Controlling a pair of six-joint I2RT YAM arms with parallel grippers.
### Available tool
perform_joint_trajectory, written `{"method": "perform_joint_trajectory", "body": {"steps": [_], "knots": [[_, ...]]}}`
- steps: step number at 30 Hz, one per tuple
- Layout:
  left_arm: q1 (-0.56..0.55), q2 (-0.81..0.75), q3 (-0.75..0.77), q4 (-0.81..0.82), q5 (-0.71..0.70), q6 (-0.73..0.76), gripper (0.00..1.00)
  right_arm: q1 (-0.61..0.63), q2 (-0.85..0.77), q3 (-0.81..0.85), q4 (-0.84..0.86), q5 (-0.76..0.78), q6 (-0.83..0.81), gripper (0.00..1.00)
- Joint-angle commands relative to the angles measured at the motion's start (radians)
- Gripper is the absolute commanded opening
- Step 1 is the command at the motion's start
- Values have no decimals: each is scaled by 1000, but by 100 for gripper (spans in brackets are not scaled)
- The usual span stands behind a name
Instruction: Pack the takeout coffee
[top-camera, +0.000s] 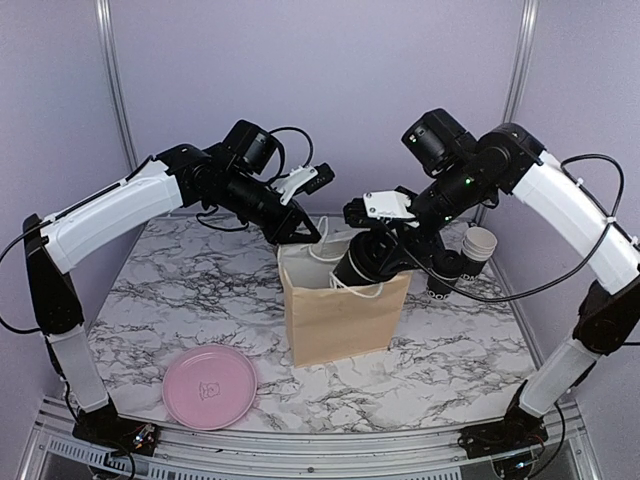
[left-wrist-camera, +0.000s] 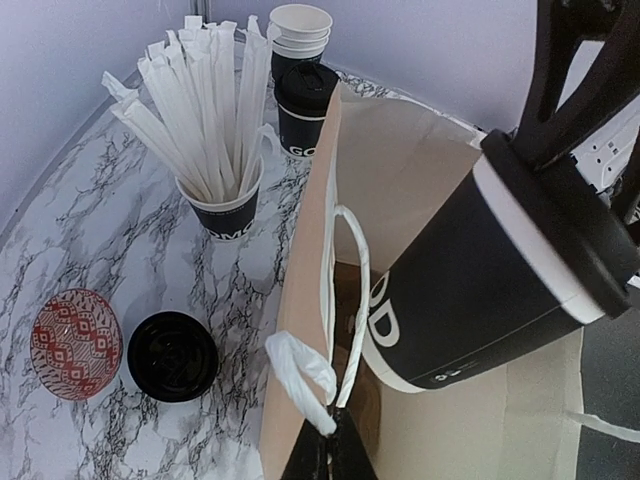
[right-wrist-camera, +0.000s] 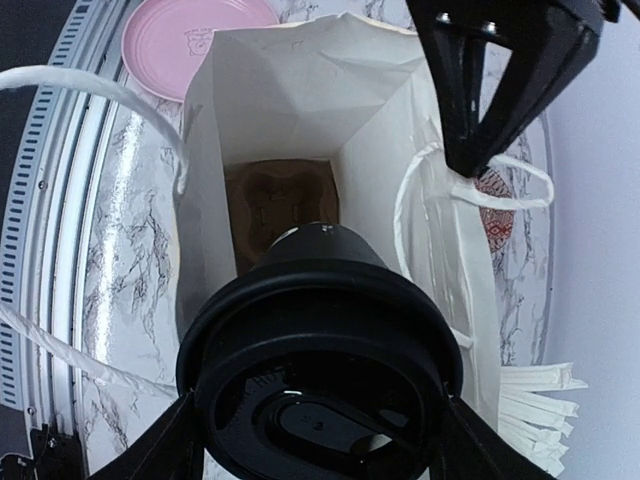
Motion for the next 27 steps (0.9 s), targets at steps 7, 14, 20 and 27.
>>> {"method": "perform_joint_trajectory", "body": {"steps": [7, 14, 20, 27], "knots": [[-78, -72, 23, -36, -100, 58, 0, 167, -17, -108, -25, 263, 32, 45], [-152, -100, 70, -58, -218, 53, 61, 253, -80, -177, -26, 307, 114, 43], [-170, -192, 82, -53, -212, -3, 73, 275, -130, -235, -25, 239, 148, 42], [-163, -261, 11, 24, -308, -20, 77, 329, -192, -381, -19, 257, 125, 41]]}}
